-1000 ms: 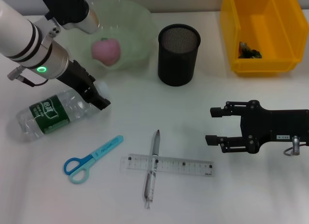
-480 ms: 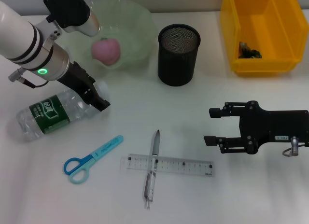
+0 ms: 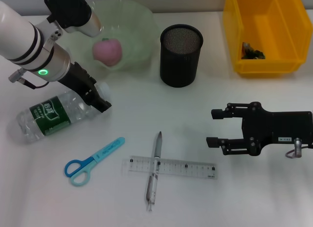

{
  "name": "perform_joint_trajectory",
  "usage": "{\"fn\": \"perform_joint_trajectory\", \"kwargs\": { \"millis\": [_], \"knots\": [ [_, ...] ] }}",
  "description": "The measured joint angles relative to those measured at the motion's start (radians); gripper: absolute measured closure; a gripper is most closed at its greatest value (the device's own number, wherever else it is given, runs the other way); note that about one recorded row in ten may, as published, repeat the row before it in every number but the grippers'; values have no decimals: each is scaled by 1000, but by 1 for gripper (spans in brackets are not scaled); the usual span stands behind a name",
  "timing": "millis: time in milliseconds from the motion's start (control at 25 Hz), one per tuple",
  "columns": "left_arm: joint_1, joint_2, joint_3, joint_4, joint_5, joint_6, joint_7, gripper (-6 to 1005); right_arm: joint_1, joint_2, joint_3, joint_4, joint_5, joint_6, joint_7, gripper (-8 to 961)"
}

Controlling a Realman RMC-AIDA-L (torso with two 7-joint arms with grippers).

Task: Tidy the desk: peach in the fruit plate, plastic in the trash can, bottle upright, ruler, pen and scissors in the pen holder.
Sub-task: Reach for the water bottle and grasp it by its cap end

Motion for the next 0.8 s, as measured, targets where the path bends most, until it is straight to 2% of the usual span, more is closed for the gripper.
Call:
{"fn": "perform_joint_trajectory", "kwargs": {
  "millis": [600, 800],
  "knots": [
    [1, 0, 12, -2, 0, -7, 24, 277, 6, 0, 0, 0, 0, 0, 5, 225],
    [0, 0, 12, 1, 0, -8, 25, 381, 7, 0, 0, -2, 0, 0, 6, 226]
  ]
}}
